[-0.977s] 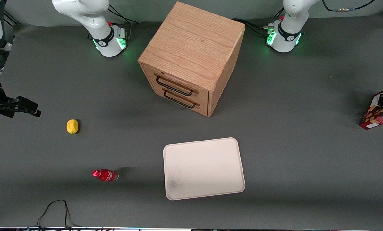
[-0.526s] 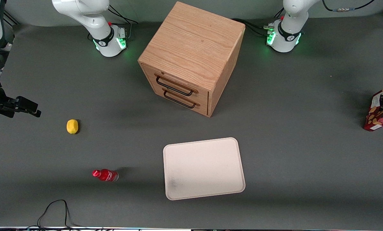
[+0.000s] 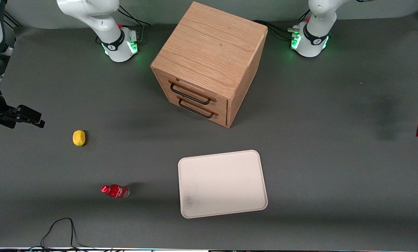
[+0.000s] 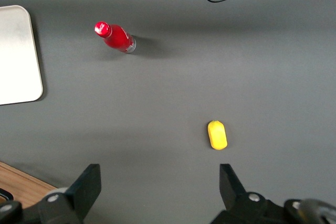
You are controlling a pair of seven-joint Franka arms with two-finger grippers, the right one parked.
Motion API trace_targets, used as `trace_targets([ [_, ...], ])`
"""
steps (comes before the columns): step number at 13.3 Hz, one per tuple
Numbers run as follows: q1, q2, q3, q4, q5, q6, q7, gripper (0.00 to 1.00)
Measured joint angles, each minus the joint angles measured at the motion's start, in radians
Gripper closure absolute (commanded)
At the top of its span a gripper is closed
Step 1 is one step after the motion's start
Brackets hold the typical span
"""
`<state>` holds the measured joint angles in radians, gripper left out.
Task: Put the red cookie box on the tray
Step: 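Lift the box with the left gripper and carry it toward the white tray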
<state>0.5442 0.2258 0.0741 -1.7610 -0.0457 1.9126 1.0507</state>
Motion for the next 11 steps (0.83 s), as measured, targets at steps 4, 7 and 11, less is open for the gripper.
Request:
trace_targets([
  [4,-0.106,-0.057,-0.003,0.229,0.065,-0.299,-0.232,1.0],
  [7,-0.185,-0.054,-0.004,0.351,0.082,-0.42,-0.367,1.0],
  [11,-0.319,-0.008,-0.007,0.415,0.081,-0.49,-0.619,1.0],
])
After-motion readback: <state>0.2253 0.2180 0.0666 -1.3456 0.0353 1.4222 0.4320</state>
